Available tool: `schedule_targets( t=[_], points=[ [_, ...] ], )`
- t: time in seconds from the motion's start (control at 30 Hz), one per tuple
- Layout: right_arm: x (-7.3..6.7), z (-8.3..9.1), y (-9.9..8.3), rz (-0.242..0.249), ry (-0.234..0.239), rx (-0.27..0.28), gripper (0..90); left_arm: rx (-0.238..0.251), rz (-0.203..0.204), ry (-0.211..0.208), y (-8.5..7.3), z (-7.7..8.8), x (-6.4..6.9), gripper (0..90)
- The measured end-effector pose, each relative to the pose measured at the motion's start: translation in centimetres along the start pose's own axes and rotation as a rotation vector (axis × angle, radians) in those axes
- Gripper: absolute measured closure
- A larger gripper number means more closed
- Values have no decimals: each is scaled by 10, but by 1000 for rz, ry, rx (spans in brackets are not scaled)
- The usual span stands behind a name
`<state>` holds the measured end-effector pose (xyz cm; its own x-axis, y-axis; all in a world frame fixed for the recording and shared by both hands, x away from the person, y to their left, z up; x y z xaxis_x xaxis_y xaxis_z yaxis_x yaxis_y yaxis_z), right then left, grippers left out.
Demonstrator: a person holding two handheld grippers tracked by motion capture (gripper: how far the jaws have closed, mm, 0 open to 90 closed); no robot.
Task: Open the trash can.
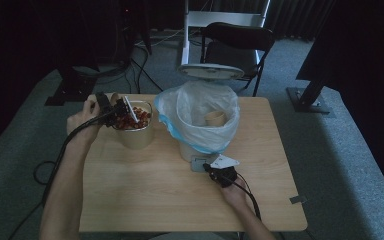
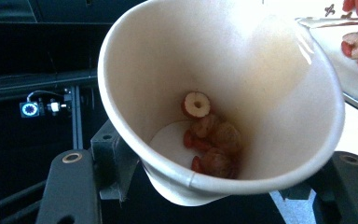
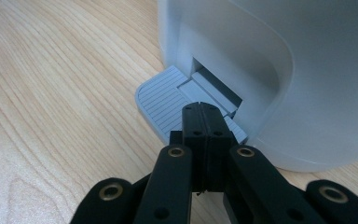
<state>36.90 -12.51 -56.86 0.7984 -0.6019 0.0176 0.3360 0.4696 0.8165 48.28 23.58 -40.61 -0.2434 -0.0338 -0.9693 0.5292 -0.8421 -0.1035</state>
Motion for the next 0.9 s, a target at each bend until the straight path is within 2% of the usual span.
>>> schedule_targets(
  t=[0.13,0.2,0.23,0.27,0.33,0.43,0.5,0.57,0.6,0.63,0.67,0.7,0.73,0.9],
  points=[
    [0,0,0,-1,1,0,900,10,1,0,3,4,-1,346],
    [0,0,0,-1,1,0,900,39,7,9,10,10,-1,346],
    [0,0,0,-3,2,1,900,59,-2,15,13,13,0,346],
    [0,0,0,-2,3,0,900,67,-3,6,14,12,1,350],
    [0,0,0,-3,2,1,900,21,8,-20,11,4,2,350],
    [0,0,0,-5,1,1,900,46,20,-23,12,9,2,350],
    [0,0,0,-4,2,1,900,37,29,-32,12,9,1,350],
    [0,0,0,-5,2,0,900,35,4,-17,13,9,2,350],
    [0,0,0,-6,2,1,900,49,8,-13,12,11,1,351],
    [0,0,0,-5,2,1,900,41,29,-33,11,8,1,353],
    [0,0,0,-6,2,0,900,13,42,-41,9,4,1,353],
    [0,0,0,-6,2,0,900,13,42,-41,9,4,1,353],
    [0,0,0,-5,2,1,900,36,31,-31,9,8,1,353],
    [0,0,0,-6,3,0,900,34,22,-24,11,9,2,354]
  ],
)
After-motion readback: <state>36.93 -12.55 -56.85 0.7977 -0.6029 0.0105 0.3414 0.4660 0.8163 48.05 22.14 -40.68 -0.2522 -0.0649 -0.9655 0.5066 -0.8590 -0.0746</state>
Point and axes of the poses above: each handheld gripper's, and its own axes: z roughly backward along the jaws, y roughly out of its top, x roughly to its right, the point moved 4 cm from there along -z, roughly forward along the jaws, and after that the axes turned 7 degrees about y, right-handed, at the moved point
